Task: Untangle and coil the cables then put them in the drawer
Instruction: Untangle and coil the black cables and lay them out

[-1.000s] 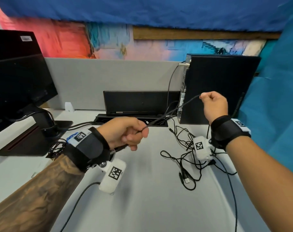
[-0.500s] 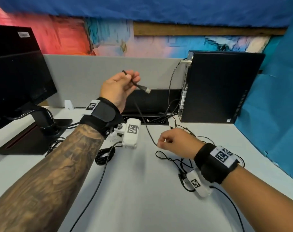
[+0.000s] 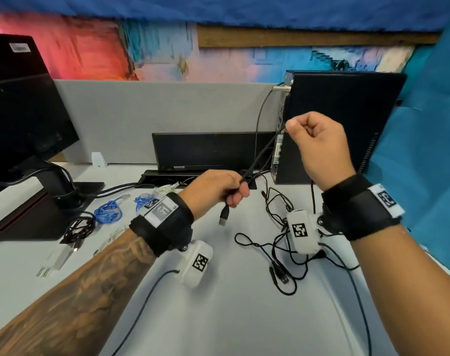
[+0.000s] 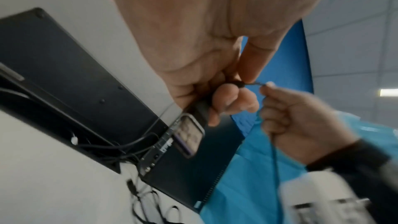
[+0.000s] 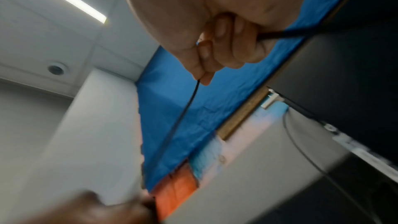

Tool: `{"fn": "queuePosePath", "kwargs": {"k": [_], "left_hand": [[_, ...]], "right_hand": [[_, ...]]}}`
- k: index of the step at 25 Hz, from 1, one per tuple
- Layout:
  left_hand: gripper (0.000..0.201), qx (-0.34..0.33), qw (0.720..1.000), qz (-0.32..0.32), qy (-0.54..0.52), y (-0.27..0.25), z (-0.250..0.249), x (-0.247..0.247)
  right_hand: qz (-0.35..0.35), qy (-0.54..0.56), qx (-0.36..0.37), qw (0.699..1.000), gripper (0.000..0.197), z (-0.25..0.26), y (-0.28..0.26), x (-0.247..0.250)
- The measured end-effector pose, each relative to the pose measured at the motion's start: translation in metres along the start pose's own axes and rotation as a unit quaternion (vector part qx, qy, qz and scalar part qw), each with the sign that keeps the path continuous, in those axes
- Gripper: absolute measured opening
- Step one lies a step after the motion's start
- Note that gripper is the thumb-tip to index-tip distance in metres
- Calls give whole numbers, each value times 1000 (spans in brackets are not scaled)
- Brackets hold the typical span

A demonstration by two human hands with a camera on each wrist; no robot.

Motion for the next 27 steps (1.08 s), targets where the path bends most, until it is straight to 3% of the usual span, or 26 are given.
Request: {"fn": "queuePosePath", "kwargs": {"k": [2,4,7,10,13,16,19,22,24,27], "left_hand": [[28,-7,995,41,-94,-6,-13,-9],[24,-41,977,29,-207,-3,-31,-1],[23,-92,941,-124,-302,12,-33,45],[21,-99,915,-275,-277,20,-7,83],[21,-120,922,-341,-137,25,8,95],[26,-117,957,-256,67,38,6,75],[32,-48,993,-104,23,52,10,37],[26,-33,997,-15,-61,57,2,17],[21,-43,981,-33,-184,62,-3,24],[25,-58,925,-152,-344,67,4,52]], "right_hand": [[5,0,-53,999,16,-29,8,-16],[69,-11,-95,993,15,-50,-1,-46],[231,-48,-85,968,18,-53,-38,-95],[343,-89,-54,934,25,-32,-65,-115],[351,-124,3,928,29,-4,-62,-104],[229,-34,8,973,16,12,-28,-76],[112,-9,1,994,18,-2,7,-61],[73,2,-30,997,20,-34,26,-67],[97,16,-45,994,22,-50,28,-81],[227,-7,-66,972,28,-61,6,-117]]}}
Point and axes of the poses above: each hand's wrist, its own y-axis towards the middle knuckle, its own x-axis out of the back of the hand, z = x × y, the point moved 8 cm from there along y, towards the middle knuckle, and after that the axes turned 7 degrees about -x, right-handed, at the moved point
